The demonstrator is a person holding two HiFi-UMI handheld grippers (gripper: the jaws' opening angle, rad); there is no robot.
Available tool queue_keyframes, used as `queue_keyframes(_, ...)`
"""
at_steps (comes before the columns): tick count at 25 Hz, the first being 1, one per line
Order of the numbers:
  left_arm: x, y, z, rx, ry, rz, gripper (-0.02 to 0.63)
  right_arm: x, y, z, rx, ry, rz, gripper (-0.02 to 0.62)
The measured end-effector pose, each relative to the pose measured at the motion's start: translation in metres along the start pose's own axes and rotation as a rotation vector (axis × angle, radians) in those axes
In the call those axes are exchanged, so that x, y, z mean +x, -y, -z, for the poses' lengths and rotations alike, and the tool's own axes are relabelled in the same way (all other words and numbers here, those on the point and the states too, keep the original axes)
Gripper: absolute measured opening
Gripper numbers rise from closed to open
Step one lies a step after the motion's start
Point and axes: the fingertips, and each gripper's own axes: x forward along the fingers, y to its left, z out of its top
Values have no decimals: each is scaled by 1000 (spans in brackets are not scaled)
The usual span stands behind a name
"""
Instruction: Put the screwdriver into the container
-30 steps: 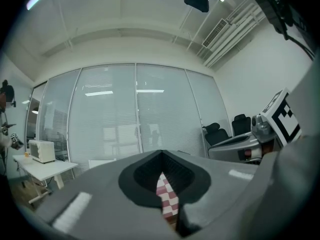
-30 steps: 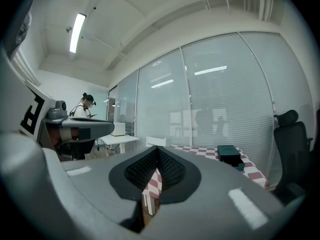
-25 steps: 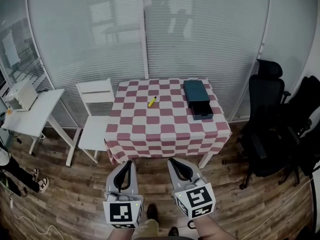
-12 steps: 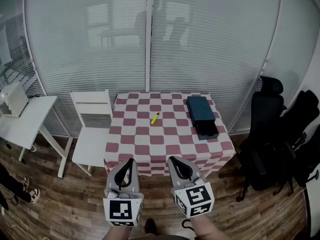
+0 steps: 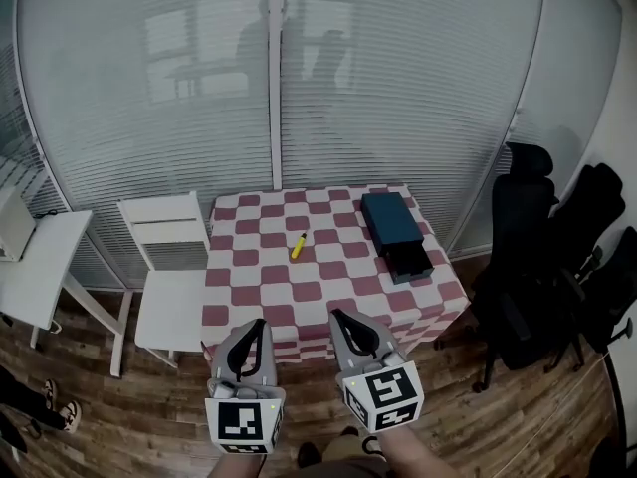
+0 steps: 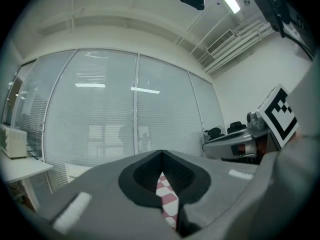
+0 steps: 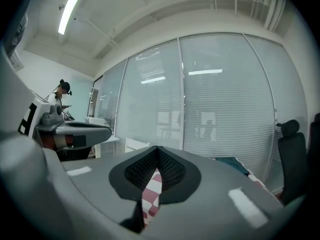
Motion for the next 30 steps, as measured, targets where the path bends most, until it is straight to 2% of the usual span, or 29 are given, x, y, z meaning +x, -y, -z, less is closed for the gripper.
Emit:
queue_keyframes(8, 34, -5, 13, -5, -46, 23, 0, 29, 22, 7, 31, -11, 9, 26)
queue_keyframes(19, 116, -20, 24, 26, -82, 13, 0, 96, 73, 20, 58, -42, -14, 26)
queue_keyframes(30, 188, -33, 8, 79, -89, -30, 0, 163, 120, 6, 82, -12, -65, 26)
